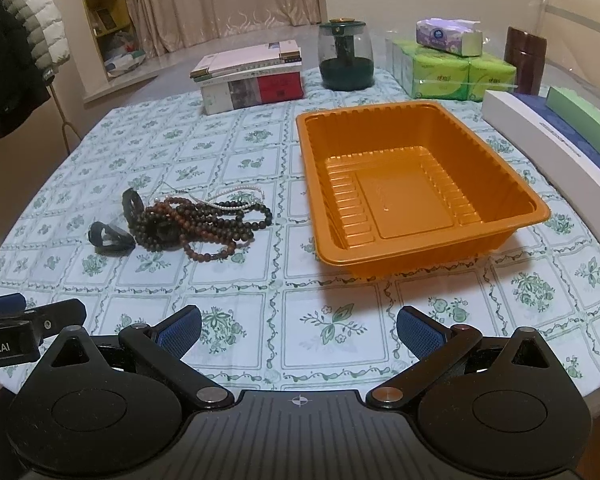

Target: Organize jewelry

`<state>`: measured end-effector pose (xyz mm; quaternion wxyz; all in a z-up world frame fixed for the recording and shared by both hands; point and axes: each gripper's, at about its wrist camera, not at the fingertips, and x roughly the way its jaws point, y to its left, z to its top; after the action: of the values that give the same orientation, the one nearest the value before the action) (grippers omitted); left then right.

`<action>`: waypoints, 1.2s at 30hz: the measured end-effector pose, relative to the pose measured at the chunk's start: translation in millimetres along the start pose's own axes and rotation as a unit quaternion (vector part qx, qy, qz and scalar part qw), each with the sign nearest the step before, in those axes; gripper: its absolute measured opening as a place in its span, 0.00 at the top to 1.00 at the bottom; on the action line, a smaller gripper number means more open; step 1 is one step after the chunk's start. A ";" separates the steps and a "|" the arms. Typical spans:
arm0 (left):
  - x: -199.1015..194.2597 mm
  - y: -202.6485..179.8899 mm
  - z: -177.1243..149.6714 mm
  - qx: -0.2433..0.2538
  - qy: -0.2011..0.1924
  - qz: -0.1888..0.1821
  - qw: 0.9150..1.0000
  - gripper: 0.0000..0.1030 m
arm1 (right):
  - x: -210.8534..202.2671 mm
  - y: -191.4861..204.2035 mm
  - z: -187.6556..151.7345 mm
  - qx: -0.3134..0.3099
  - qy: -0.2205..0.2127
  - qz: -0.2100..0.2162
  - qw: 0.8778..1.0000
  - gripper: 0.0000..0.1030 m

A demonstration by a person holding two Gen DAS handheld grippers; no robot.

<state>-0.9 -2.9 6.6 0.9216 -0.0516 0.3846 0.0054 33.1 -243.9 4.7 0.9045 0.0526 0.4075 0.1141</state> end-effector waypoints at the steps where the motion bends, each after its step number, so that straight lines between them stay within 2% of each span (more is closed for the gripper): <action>1: 0.1 -0.2 0.5 0.000 0.000 0.000 1.000 0.01 | -0.2 0.1 0.4 0.000 -0.001 0.000 1.000 0.00; 36: 2.2 -3.8 1.6 0.000 0.000 -0.003 1.000 0.01 | 1.5 1.6 1.1 0.000 -0.002 0.001 1.000 0.00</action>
<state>1.9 -6.6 6.5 0.9216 -0.0526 0.3844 0.0025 34.7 -242.0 4.7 0.9054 0.0535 0.4052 0.1149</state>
